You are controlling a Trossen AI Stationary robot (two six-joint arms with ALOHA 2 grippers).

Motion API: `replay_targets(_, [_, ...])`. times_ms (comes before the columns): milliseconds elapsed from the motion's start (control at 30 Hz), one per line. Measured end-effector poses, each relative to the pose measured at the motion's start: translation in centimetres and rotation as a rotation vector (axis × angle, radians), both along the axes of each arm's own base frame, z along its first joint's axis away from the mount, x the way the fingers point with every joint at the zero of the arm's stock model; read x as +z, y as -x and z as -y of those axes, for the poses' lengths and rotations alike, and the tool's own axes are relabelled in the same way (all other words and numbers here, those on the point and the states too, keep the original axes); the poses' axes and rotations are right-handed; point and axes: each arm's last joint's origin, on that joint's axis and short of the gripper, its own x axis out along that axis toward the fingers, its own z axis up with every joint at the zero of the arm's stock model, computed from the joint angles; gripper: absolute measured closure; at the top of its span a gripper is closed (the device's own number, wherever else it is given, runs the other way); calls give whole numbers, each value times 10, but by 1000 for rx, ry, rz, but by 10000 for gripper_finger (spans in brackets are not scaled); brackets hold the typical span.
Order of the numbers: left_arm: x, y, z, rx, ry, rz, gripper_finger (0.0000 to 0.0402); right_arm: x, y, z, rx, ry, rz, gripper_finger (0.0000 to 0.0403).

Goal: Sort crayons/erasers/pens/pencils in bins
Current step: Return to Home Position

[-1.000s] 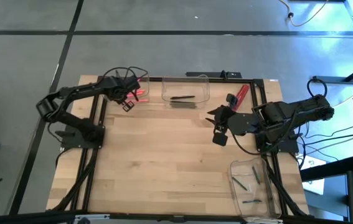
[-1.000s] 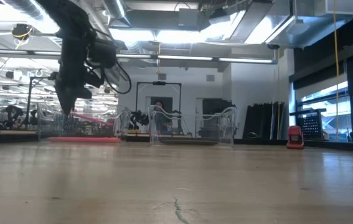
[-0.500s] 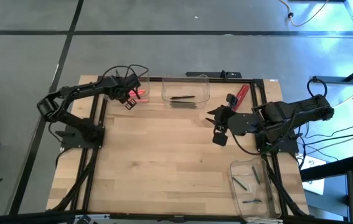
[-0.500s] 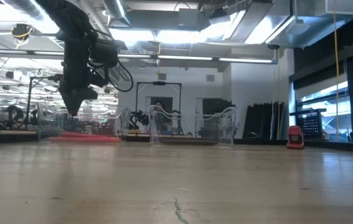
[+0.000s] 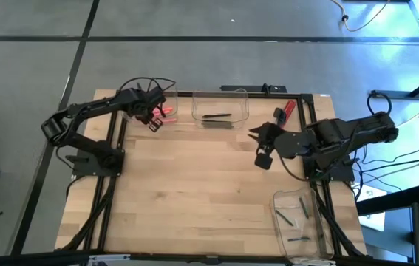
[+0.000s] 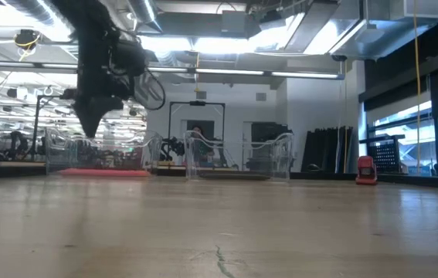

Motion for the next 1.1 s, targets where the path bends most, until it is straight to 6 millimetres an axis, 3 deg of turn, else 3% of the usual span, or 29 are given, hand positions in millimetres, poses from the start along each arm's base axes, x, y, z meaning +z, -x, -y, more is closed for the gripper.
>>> replay_targets(133, [26, -8, 18, -57, -58, 103, 397, 5, 17, 5, 5, -5, -27, 393])
replay_targets(333, [78, -2, 61, -180, -186, 351, 400, 10, 58, 17, -14, -95, -31, 398])
replay_targets(567, [103, 18, 102, -276, -275, 755, 401, -20, 87, 22, 125, -253, 169, 399])
replay_targets(767, [99, 21, 118, -425, -371, 1017, 401, -49, 108, 27, 221, -316, 379, 399])
replay_targets(1100, [42, 32, 124, -469, -408, 1263, 401, -89, 136, 35, 258, -449, 586, 400])
